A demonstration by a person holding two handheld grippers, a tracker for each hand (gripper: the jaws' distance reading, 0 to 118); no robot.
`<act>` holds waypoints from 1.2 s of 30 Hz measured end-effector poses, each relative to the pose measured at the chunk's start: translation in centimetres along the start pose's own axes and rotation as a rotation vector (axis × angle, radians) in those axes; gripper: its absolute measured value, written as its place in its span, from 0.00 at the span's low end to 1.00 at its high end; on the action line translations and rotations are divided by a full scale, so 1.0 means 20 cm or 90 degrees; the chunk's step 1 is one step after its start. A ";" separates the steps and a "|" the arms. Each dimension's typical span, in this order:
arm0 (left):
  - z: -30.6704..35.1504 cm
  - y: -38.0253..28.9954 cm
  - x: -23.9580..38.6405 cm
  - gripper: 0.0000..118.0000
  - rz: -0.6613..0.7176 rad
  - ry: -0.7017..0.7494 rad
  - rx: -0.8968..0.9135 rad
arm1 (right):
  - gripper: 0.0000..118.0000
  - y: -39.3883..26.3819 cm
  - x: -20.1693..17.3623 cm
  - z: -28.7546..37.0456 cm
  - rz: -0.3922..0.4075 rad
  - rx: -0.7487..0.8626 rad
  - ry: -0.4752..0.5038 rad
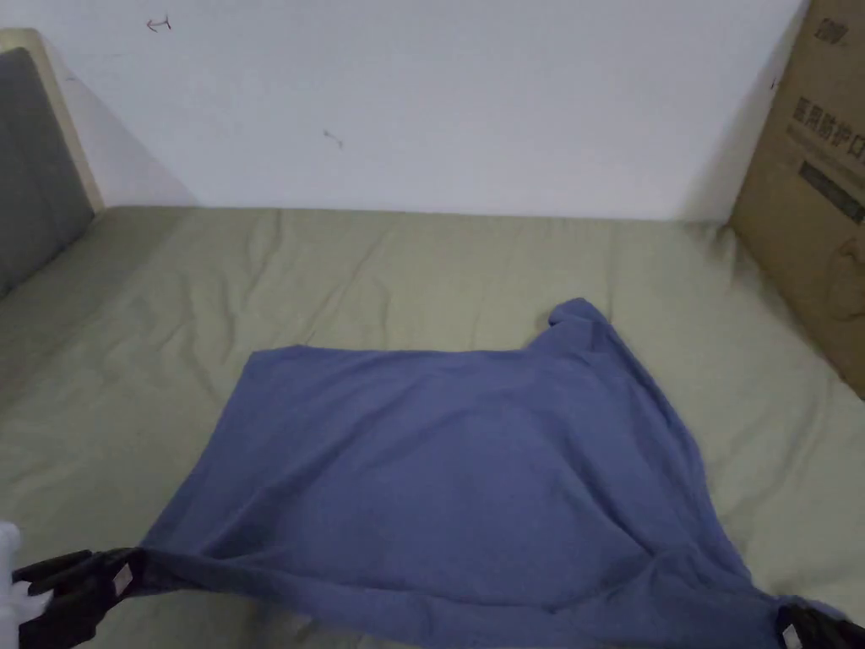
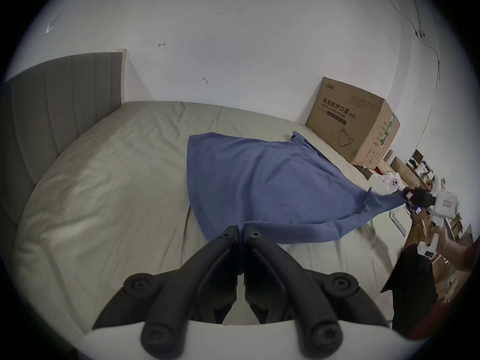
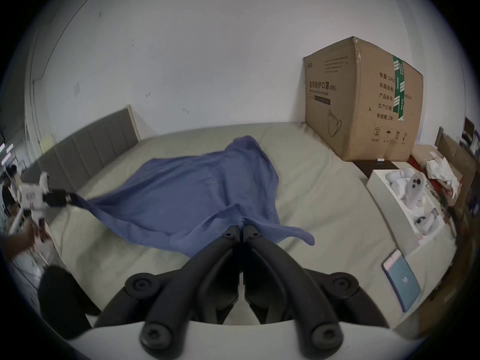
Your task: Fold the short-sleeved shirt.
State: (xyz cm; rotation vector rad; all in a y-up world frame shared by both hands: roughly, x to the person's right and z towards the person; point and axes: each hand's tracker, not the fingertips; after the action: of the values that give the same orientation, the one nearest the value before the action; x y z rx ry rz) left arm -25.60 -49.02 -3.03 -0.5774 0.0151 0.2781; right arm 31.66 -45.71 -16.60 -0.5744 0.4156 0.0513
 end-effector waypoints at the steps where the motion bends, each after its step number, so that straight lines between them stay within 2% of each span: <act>1: 0.02 -0.03 0.00 0.03 0.001 0.005 -0.010 | 0.01 -0.04 0.00 0.01 -0.006 -0.018 0.006; 5: 0.06 -0.15 -0.01 0.03 -0.035 0.014 -0.072 | 0.01 -0.16 0.02 0.00 0.023 -0.103 0.029; 7: 0.09 -0.20 -0.01 0.03 -0.021 0.004 -0.078 | 0.01 -0.20 0.03 0.01 0.018 -0.129 0.024; 10: 0.16 -0.21 0.02 0.03 -0.026 0.000 -0.073 | 0.01 -0.23 0.06 0.08 -0.001 -0.115 0.021; 13: 0.21 -0.20 0.04 0.03 -0.045 -0.011 -0.074 | 0.01 -0.21 0.05 0.13 0.011 -0.110 0.013; 17: 0.24 -0.20 0.04 0.03 -0.076 -0.014 -0.112 | 0.01 -0.20 0.07 0.16 0.013 -0.139 0.016; 18: 0.23 -0.21 0.04 0.03 -0.077 -0.015 -0.137 | 0.01 -0.21 0.08 0.15 0.011 -0.173 0.022; 23: 0.16 -0.30 0.03 0.03 -0.099 0.014 -0.205 | 0.01 -0.27 0.06 0.05 0.067 -0.265 0.002; 25: 0.12 -0.33 0.02 0.03 -0.093 0.016 -0.221 | 0.01 -0.28 0.07 0.02 0.047 -0.266 0.004; 27: 0.09 -0.31 0.03 0.03 -0.096 0.022 -0.240 | 0.01 -0.30 0.07 -0.03 0.066 -0.312 -0.005; 28: 0.09 -0.31 0.03 0.04 -0.097 0.027 -0.245 | 0.07 -0.30 0.06 -0.05 0.077 -0.319 -0.022; 29: 0.08 -0.29 0.04 0.09 -0.097 0.034 -0.250 | 0.26 -0.31 0.06 -0.06 0.089 -0.329 -0.038; 30: 0.09 -0.28 0.05 0.33 -0.097 0.040 -0.250 | 0.53 -0.31 0.07 -0.06 0.090 -0.330 -0.028; 31: 0.11 -0.26 0.06 0.58 -0.107 0.057 -0.239 | 0.58 -0.30 0.08 -0.05 0.085 -0.328 -0.029; 32: 0.16 -0.24 0.06 0.70 -0.115 0.061 -0.210 | 0.58 -0.28 0.09 -0.02 0.075 -0.314 -0.037; 33: 0.19 -0.21 0.06 0.68 -0.094 0.037 -0.178 | 0.58 -0.25 0.11 0.01 0.064 -0.289 -0.043; 35: 0.27 -0.12 0.05 0.70 0.035 -0.012 -0.135 | 0.58 -0.18 0.14 0.08 0.042 -0.240 -0.062; 36: 0.31 -0.09 0.05 0.70 0.059 -0.018 -0.106 | 0.58 -0.14 0.15 0.12 0.032 -0.210 -0.067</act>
State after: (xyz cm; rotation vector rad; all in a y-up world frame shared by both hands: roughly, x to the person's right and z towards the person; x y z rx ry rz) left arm -24.51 -46.91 3.11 -0.7397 -0.0087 0.3807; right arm 35.69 -46.95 -14.61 -0.8826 0.3213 0.2005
